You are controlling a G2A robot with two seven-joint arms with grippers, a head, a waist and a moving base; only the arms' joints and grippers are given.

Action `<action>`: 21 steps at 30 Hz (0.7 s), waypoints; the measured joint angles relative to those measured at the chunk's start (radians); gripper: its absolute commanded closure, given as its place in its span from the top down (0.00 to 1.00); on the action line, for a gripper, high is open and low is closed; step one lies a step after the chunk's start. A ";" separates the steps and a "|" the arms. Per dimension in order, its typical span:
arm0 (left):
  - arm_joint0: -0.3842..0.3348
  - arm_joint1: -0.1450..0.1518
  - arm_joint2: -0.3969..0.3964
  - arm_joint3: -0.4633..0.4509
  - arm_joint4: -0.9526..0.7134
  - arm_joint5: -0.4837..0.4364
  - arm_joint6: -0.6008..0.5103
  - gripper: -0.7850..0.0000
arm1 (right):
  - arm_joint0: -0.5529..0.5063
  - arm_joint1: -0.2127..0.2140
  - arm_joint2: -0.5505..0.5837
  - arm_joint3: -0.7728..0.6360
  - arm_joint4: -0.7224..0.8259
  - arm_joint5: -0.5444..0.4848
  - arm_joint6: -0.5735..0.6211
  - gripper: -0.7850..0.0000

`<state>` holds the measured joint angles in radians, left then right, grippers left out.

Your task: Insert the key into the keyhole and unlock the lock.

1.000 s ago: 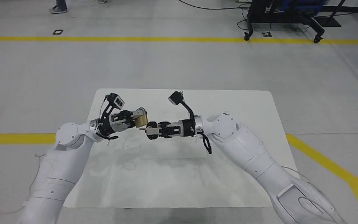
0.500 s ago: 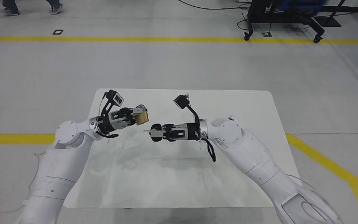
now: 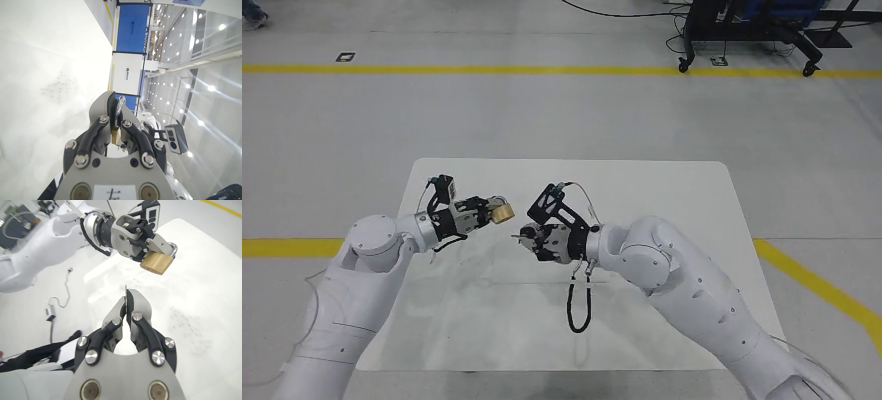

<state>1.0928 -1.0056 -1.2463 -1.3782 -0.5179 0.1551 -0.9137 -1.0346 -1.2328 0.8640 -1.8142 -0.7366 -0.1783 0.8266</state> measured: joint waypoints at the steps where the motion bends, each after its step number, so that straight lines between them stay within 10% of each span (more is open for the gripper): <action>1: 0.002 -0.001 -0.002 -0.002 -0.012 -0.008 0.001 0.00 | -0.009 0.002 -0.006 -0.049 -0.083 0.052 0.018 0.00; 15: 0.024 0.000 -0.017 -0.025 0.008 -0.004 0.081 0.00 | -0.016 0.006 -0.012 -0.103 -0.224 0.118 0.025 0.00; 21: 0.043 -0.001 -0.040 -0.011 -0.089 0.147 0.102 0.00 | 0.042 -0.013 -0.186 -0.160 -0.689 0.153 0.219 0.00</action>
<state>1.1359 -1.0062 -1.2862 -1.3892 -0.6065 0.3022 -0.8114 -0.9930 -1.2456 0.6784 -1.9742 -1.4255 -0.0251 1.0452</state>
